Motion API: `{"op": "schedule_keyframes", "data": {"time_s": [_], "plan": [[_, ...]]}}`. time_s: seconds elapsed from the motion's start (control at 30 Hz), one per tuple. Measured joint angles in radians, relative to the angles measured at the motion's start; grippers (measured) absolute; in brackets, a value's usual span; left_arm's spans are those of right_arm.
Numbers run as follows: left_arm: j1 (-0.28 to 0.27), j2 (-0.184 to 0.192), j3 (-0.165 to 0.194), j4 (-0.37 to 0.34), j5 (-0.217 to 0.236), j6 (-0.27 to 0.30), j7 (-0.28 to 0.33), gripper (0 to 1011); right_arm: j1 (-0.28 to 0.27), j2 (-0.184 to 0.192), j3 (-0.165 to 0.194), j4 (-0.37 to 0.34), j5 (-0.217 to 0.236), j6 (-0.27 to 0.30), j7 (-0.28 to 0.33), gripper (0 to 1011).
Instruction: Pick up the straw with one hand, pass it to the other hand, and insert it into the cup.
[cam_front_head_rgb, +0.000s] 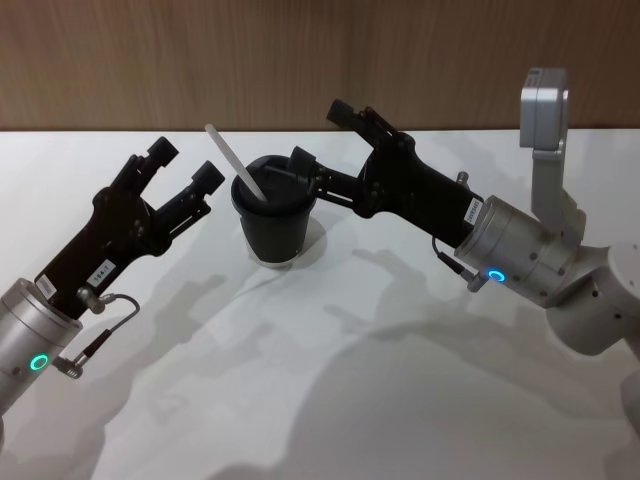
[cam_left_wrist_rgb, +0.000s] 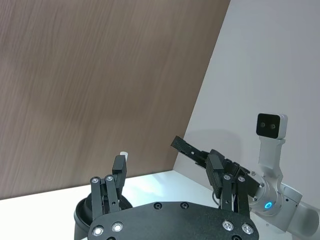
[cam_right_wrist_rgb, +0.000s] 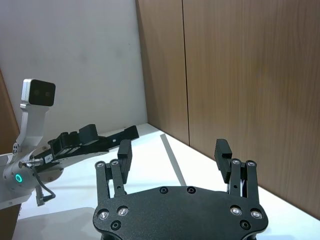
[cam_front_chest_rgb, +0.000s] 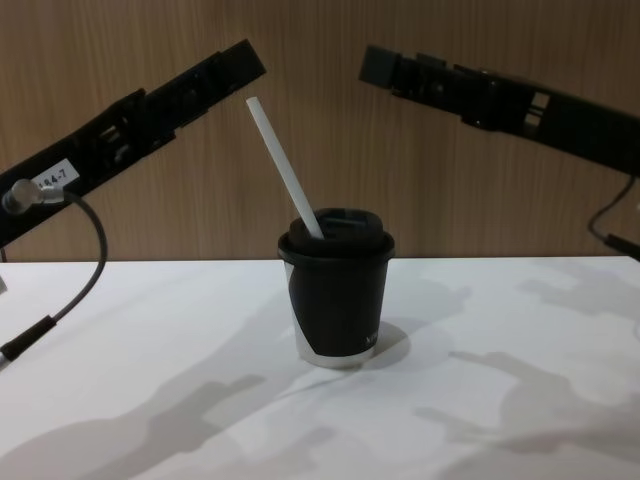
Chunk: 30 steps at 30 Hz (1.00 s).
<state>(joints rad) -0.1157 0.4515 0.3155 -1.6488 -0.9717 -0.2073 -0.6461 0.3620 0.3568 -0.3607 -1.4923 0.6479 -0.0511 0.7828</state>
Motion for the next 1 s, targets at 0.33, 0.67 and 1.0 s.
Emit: {"op": "schedule_keyframes", "data": {"time_s": [0.33, 0.67, 1.0], "plan": [[0.001, 0.0, 0.0, -0.001, 0.0, -0.001, 0.0, 1003, 0.001, 0.0, 0.0, 0.0, 0.0, 0.0, 0.0, 1001], [0.002, 0.0, 0.0, -0.001, 0.0, -0.001, 0.0, 1003, 0.001, 0.0, 0.0, 0.0, 0.0, 0.0, 0.0, 1001], [0.002, 0.0, 0.0, -0.001, 0.0, -0.001, 0.0, 1003, 0.001, 0.0, 0.0, 0.0, 0.0, 0.0, 0.0, 1001]]}}
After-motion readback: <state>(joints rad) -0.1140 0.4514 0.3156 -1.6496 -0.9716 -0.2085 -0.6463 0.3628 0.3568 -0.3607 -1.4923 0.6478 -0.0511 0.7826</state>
